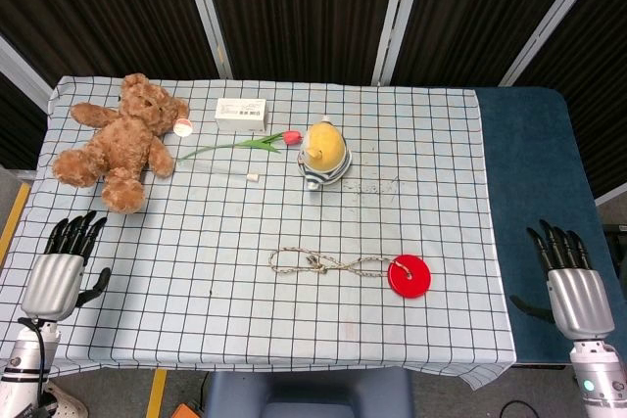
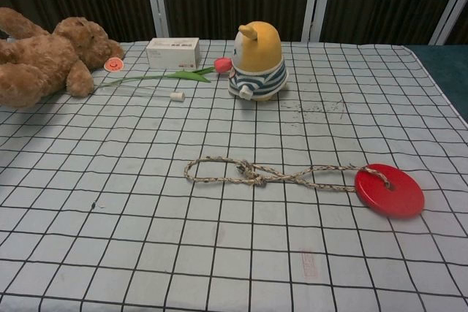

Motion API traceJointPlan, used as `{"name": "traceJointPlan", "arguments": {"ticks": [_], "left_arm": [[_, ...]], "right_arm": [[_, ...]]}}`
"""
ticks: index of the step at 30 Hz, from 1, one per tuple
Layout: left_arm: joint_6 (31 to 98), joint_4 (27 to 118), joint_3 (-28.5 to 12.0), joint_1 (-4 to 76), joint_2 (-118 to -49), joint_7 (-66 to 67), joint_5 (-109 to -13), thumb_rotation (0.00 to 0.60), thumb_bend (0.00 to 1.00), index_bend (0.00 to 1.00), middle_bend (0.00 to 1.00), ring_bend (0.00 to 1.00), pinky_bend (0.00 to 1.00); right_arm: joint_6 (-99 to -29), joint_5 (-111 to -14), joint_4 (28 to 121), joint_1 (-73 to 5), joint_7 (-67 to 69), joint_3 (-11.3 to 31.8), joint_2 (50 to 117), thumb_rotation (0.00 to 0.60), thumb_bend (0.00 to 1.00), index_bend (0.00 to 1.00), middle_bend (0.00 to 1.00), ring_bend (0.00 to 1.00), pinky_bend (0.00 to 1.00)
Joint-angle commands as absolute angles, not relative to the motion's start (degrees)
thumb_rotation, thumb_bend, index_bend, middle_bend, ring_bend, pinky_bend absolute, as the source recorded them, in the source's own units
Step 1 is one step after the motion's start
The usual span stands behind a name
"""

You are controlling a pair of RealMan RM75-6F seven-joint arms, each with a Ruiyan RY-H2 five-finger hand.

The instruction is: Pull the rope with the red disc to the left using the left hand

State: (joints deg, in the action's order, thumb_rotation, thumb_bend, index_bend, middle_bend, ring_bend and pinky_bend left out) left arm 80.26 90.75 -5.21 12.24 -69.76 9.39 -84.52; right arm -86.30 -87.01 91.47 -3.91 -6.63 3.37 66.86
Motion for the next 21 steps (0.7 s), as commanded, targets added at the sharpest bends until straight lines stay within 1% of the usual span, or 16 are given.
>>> {"name": "traceJointPlan", "arguments": {"ticks": [1, 7, 11, 16, 21], "left_arm": [[79.9, 90.6, -5.0, 12.4, -69.8, 9.6, -84.2, 0.599, 0.42, 0.00, 0.00, 0.00, 0.01], [80.2, 90.2, -4.6, 12.4, -70.6, 8.2, -84.9, 0.600, 0.42, 0.00, 0.00, 0.00, 0.01], [78.3, 90.5, -2.9, 13.9, -71.0, 6.5, -88.5, 0.600, 0.42, 0.00, 0.00, 0.00, 0.03], [72.2, 91.5, -1.5, 18.8, -73.9, 6.0, -93.0, 0.598, 0.42, 0.00, 0.00, 0.00, 0.04], [63.4, 89.9, -1.6, 25.7, -80.2, 9.3, -95.1, 0.600, 0.42, 0.00, 0.00, 0.00, 0.05]], "right_arm": [[-86.3, -87.1, 91.3, -4.0, -6.6, 3.4, 67.1, 0.600, 0.03, 0.00, 0.00, 0.00, 0.00], [-86.2, -87.2, 91.8, -4.2, -7.0, 3.6, 66.6, 0.600, 0.03, 0.00, 0.00, 0.00, 0.00], [-86.6, -87.0, 92.4, -4.1, -6.8, 3.9, 66.1, 0.600, 0.03, 0.00, 0.00, 0.00, 0.00], [-87.4, -85.7, 93.1, -3.9, -6.2, 5.0, 65.2, 0.600, 0.03, 0.00, 0.00, 0.00, 0.00], [-88.1, -84.9, 93.7, -3.5, -5.3, 5.8, 63.7, 0.600, 0.03, 0.00, 0.00, 0.00, 0.00]]}}
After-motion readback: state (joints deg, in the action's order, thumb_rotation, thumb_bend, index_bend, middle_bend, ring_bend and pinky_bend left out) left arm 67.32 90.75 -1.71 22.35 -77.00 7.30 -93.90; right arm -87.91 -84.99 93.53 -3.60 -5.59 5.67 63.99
